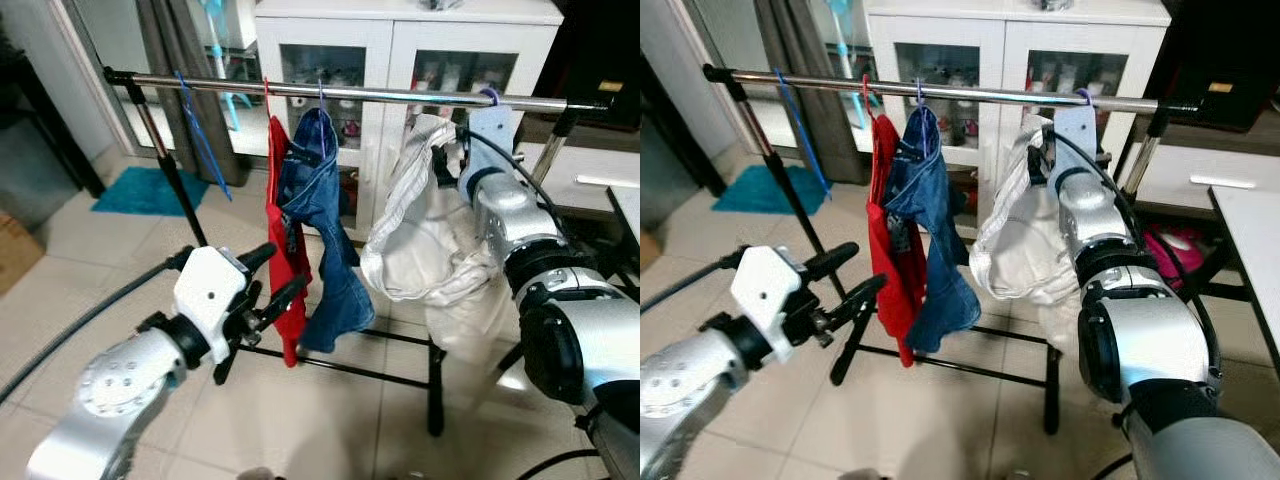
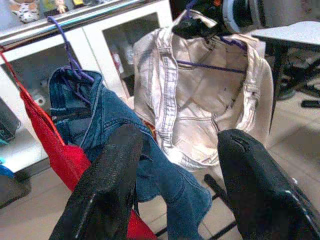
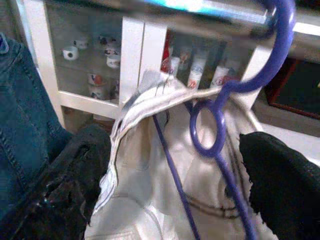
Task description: Hang hanger
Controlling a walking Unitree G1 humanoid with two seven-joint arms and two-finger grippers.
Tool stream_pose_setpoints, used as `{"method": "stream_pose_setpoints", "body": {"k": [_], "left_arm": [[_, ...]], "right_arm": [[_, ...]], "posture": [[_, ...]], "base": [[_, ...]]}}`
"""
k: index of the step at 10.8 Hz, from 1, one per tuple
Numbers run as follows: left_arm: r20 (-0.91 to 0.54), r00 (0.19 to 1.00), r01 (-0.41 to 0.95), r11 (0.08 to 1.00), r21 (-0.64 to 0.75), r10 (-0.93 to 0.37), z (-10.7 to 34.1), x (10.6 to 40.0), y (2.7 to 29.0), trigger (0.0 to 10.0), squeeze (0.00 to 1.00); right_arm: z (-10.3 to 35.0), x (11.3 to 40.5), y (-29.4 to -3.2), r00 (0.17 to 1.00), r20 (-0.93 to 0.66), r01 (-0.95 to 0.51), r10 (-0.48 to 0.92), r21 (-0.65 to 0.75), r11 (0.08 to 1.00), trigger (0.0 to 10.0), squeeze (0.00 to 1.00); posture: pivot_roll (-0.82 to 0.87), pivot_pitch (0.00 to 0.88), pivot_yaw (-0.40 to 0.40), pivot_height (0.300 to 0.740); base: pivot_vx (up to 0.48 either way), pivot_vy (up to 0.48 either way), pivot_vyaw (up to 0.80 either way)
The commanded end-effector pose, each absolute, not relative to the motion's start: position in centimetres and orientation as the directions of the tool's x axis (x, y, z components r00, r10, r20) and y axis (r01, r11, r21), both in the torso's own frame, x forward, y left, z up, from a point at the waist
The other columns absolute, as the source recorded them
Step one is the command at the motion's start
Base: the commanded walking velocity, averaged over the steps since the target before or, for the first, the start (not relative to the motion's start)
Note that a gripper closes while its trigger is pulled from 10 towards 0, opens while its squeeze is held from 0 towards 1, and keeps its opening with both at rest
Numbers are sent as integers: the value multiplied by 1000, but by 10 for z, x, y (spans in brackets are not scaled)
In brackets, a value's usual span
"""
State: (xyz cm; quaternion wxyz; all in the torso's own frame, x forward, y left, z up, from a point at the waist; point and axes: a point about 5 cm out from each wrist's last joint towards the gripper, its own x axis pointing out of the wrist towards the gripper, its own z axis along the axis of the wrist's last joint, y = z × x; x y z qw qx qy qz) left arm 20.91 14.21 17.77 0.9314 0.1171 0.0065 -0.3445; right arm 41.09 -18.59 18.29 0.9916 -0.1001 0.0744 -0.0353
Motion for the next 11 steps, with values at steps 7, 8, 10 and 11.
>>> {"method": "stream_pose_setpoints", "body": {"k": [7,8,10,11], "left_arm": [[-158,753,658,723,211,-639,187,192,151,10000,0],[-161,757,653,728,207,-633,187,190,152,10000,0],[-160,767,642,739,204,-621,187,189,152,10000,0],[-160,769,639,742,203,-619,187,188,152,10000,0]], "right_arm": [[193,414,-189,990,-134,22,-46,-174,984,10000,0],[194,414,-188,990,-138,4,-30,-182,983,10000,0],[198,416,-184,991,-137,-36,10,-189,981,10000,0],[198,416,-180,989,-145,-62,33,-202,977,10000,0]], "posture": [[231,114,90,740],[233,116,86,740],[235,122,73,740],[235,123,70,740]], "base": [[0,0,0],[0,0,0],[0,0,0],[0,0,0]]}}
